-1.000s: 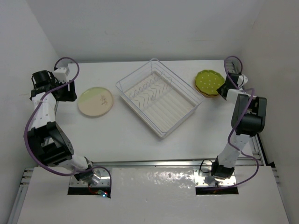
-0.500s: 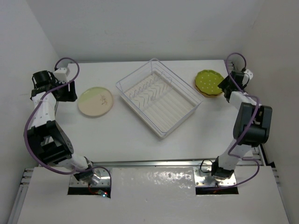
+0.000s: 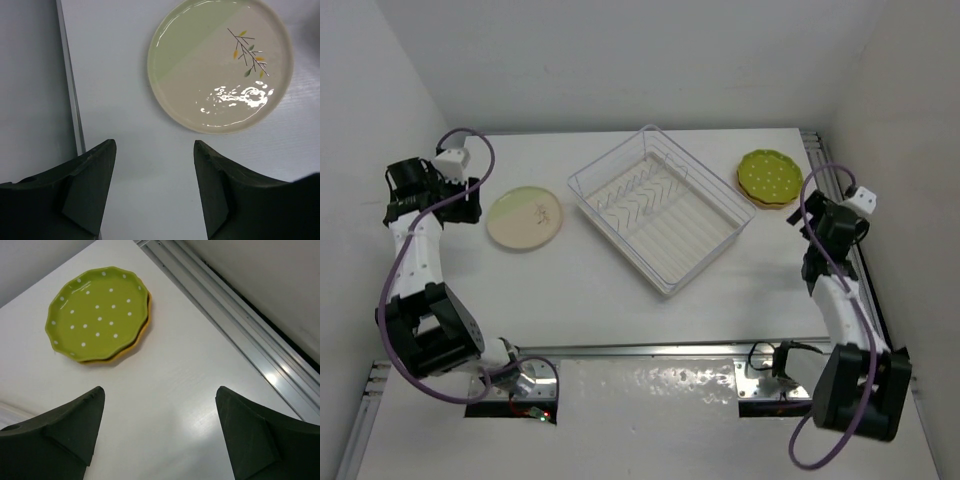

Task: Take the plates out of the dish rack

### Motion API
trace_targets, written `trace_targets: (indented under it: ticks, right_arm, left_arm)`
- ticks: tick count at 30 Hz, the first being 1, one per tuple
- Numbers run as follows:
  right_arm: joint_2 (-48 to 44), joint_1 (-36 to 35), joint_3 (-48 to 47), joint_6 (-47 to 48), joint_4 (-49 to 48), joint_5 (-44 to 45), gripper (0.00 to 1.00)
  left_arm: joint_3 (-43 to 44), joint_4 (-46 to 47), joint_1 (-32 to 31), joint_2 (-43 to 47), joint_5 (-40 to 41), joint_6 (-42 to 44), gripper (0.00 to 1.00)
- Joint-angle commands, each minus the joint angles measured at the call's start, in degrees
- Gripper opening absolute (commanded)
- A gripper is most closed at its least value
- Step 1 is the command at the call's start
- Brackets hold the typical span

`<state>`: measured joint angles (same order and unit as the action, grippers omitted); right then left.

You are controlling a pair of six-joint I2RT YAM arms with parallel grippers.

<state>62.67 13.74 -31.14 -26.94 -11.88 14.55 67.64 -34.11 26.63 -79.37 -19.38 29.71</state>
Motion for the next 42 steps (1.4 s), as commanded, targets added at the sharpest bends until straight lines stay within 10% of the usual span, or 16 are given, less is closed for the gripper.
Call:
trace_targets:
  ticks: [1, 14, 42]
  right_arm:
    - [-9.0, 0.0, 6.2, 4.9, -5.6, 2.4, 0.91]
    - [-27.6, 0.0, 15.4, 9.4, -0.1, 12.9, 0.99]
    - [-27.3, 0.0, 13.5, 11.4, 2.8, 13.9, 0.99]
  left_arm:
    - [-3.9, 2.3, 0.1, 5.4, -1.5, 3.4, 0.62]
    - [-5.1, 1.2, 0.0, 8.7, -1.4, -8.5, 0.67]
    - [-7.9, 5.7, 0.2, 8.9, -0.8, -17.2, 0.68]
